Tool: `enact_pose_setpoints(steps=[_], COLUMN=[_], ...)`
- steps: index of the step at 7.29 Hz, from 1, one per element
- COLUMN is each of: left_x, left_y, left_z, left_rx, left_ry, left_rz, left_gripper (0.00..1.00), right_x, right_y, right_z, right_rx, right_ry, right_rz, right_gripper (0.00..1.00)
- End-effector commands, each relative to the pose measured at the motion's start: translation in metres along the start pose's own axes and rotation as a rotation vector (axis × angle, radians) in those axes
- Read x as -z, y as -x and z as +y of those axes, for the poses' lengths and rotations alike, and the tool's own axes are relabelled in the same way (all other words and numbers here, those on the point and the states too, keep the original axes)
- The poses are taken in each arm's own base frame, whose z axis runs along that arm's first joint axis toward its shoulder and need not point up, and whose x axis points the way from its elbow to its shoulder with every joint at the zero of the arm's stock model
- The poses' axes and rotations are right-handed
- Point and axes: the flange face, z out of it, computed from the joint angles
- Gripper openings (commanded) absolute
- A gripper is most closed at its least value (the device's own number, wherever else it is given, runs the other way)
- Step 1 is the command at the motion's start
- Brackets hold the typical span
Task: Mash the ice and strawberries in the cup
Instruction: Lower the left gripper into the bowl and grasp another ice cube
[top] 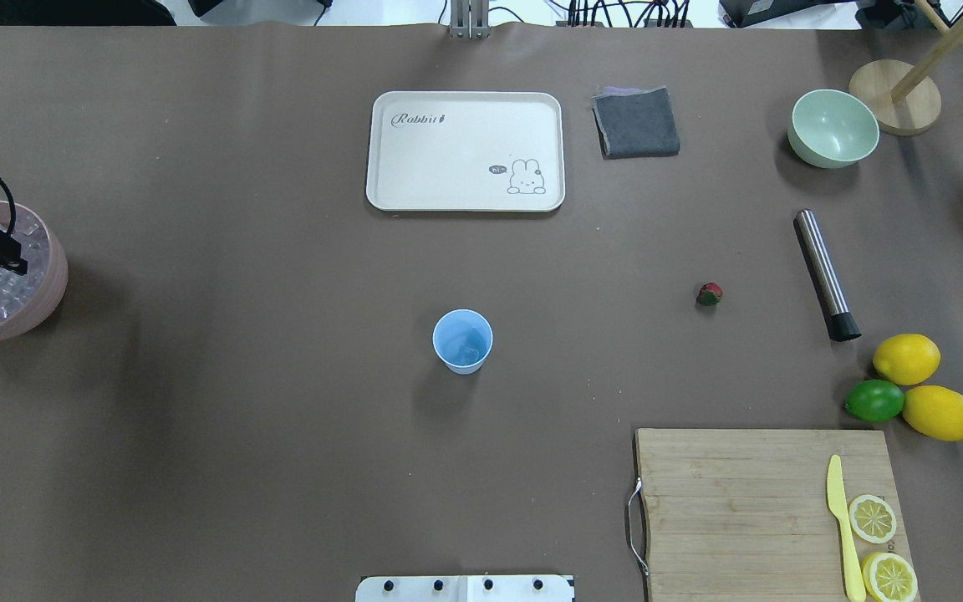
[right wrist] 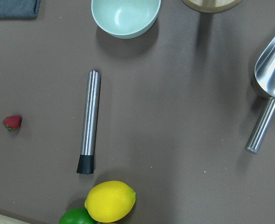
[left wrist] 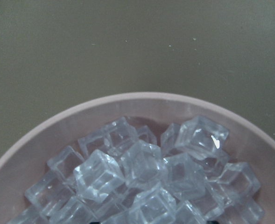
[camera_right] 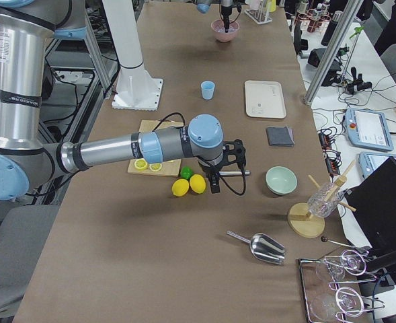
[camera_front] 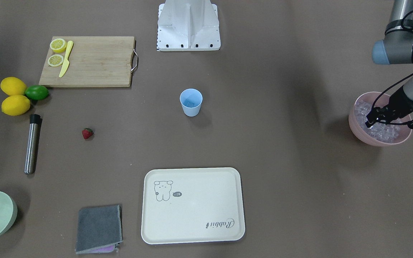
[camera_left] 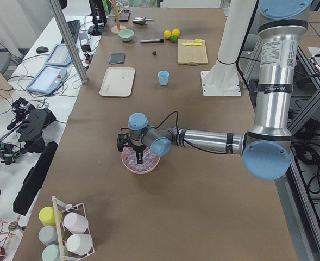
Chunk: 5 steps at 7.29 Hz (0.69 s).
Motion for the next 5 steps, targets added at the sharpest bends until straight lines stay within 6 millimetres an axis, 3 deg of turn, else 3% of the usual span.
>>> enact_pose_setpoints(steps=[1,5], left_x=[0.008,0.037], left_y=[-0.014,-0.024], left_z=[-0.002,0.0], left_rx=[-0.007,-0.015], left_ry=[-0.011,0.036], left_rz=[0.011,0.113], left_gripper=[0.0,0.0], right_x=[0.005,0.002], right_y=[0.002,-0.001], right_z=[0.01,0.016], right_rx=[-0.008,-0.016], right_ry=[-0.005,0.004], right_rz=[-0.014,-0.016], right_gripper=[1.0,1.0])
